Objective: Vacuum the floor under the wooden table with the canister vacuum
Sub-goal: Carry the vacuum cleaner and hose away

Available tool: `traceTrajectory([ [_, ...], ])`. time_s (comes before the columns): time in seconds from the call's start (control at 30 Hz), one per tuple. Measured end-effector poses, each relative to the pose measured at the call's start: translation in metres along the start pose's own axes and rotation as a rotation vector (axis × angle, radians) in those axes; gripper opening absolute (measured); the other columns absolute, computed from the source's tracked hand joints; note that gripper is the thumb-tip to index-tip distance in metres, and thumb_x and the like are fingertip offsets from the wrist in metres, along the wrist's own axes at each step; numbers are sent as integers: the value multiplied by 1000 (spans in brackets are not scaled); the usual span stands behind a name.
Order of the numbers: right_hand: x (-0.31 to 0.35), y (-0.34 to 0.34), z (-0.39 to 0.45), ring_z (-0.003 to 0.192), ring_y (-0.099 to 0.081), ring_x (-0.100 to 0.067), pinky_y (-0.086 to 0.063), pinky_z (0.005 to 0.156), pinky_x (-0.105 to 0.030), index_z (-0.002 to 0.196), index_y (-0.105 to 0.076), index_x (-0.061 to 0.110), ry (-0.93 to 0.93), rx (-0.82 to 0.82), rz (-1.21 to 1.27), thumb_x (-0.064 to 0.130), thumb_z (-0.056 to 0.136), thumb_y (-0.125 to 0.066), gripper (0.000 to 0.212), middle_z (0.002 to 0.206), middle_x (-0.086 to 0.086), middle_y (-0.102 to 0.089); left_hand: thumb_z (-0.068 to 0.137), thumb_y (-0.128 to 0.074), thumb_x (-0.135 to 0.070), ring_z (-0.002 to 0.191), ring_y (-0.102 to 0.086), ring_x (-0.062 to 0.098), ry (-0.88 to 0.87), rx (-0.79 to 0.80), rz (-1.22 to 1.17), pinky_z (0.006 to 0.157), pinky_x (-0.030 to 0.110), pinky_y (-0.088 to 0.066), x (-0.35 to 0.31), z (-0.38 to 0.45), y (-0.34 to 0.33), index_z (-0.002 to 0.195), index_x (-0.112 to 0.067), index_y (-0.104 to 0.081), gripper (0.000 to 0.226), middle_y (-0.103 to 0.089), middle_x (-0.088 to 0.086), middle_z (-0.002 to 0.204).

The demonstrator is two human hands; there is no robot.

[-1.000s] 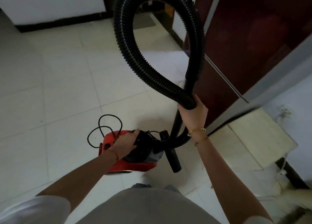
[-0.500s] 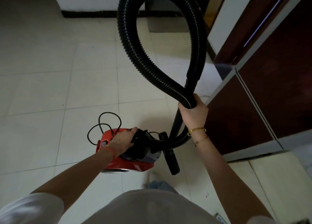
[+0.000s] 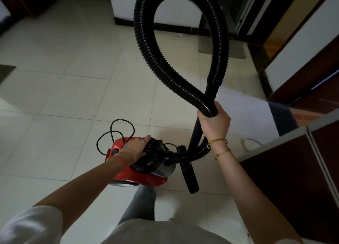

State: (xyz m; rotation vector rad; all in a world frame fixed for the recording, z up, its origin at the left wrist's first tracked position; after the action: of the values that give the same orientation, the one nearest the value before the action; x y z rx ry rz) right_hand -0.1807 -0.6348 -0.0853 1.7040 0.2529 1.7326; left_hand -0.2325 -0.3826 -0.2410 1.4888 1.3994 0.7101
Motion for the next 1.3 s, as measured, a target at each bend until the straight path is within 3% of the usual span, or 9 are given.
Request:
traceTrajectory([
  [0.4, 139, -185, 160, 62, -57, 3, -39, 54, -11, 89, -63, 21, 70, -3, 85, 23, 77, -67, 13, 65, 14, -60, 86, -61, -15, 103, -62, 32, 30, -62, -62, 85, 41, -50, 199, 152, 128, 128, -12, -37, 49, -64, 14, 112],
  [1.03, 297, -495, 471, 64, -61, -7, -47, 56, -16, 97, -66, 18, 162, -6, 130, 21, 76, -70, 21, 69, 12, -62, 87, -62, -17, 95, -63, 28, 7, -150, -120, 79, 37, -49, 494, 440, 316, 125, -10, -39, 44, -66, 10, 101],
  [1.3, 389, -620, 617, 60, -56, 4, -41, 52, -6, 96, -66, 18, 212, 11, 126, 21, 77, -70, 20, 68, 16, -60, 90, -61, -17, 94, -65, 23, -3, -178, -112, 80, 33, -51, 605, 575, 417, 127, -11, -38, 44, -66, 7, 101],
])
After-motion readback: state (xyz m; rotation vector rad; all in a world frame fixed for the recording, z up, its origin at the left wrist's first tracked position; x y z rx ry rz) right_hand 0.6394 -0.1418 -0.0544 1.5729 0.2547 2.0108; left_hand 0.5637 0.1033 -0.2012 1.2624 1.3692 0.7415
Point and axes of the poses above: each hand's wrist, its own z-axis towards the middle knuckle, its own y-axis out of the back of the hand, x = y × z, the point moved 9 cm from there along z, towards the middle knuckle
